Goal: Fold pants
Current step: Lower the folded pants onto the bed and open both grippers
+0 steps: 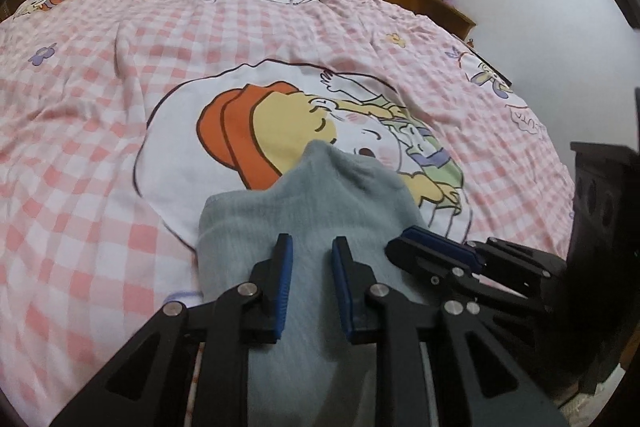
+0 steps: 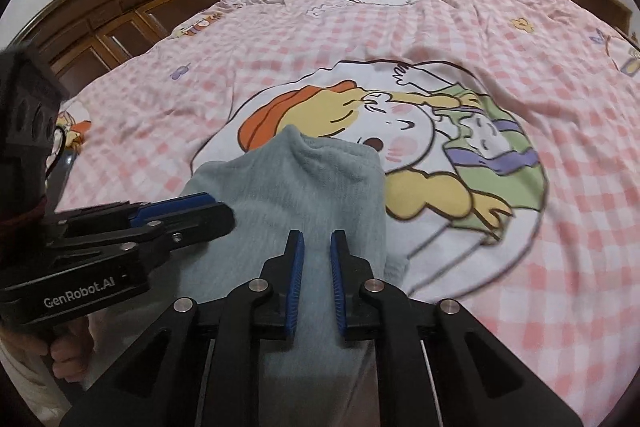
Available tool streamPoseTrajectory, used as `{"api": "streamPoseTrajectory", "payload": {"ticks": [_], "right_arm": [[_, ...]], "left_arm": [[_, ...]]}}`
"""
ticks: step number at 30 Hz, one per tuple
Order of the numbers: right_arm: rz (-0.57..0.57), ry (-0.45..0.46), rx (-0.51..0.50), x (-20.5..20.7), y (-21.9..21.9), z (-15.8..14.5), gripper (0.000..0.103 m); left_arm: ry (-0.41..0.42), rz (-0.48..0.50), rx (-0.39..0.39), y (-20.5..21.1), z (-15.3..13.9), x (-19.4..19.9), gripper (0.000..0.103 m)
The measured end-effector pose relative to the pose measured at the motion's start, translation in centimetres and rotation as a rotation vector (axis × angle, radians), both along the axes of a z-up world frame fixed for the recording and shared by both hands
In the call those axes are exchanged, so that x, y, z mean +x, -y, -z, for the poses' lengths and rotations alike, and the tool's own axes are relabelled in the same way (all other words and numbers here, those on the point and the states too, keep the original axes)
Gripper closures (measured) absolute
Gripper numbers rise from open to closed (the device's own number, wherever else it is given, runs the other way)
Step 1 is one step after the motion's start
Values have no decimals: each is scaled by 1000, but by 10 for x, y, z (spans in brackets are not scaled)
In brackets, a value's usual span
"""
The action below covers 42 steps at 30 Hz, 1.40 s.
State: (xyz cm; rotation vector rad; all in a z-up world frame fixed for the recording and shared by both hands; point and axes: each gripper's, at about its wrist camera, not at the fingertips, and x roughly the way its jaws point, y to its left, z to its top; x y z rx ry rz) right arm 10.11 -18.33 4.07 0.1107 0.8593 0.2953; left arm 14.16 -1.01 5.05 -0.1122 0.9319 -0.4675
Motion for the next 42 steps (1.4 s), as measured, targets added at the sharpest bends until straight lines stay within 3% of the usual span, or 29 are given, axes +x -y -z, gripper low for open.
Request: {"api": "streamPoseTrajectory", "payload": {"ticks": [6, 12, 18, 24, 26, 30, 33, 35, 38, 42], "right_arm": [[-76, 18, -4, -59, -6, -30, 90], [-80, -31, -14, -91, -11, -4, 90], [-69, -11, 5, -90, -13, 19, 90], [-43, -12, 18, -101, -7, 10, 90], [-31, -9, 2, -110, -5, 7, 90], [6, -37, -28, -124, -1, 2, 88], [19, -34, -22, -135, 3, -4, 75], [39, -22, -34, -142, 4, -8, 66], [60, -19, -52, -149, 5, -9, 63], [79, -57, -59, -147, 7, 1, 56]], "left_arm": [[38, 22, 1, -12, -29, -59, 82], [-19, -4, -27, -19, -15, -102, 79], [-17, -16, 57, -7, 8, -102, 79], [-31, -72, 30, -10, -1, -112, 76], [-27, -70, 39, -8, -5, -120, 65], [-6, -76, 99, -3, -10, -136, 55], [3, -100, 124, -3, -11, -148, 45], [3, -107, 131, -4, -11, -154, 30], [12, -129, 174, -6, -8, -163, 25], [-34, -171, 177, -15, 4, -161, 21]]}}
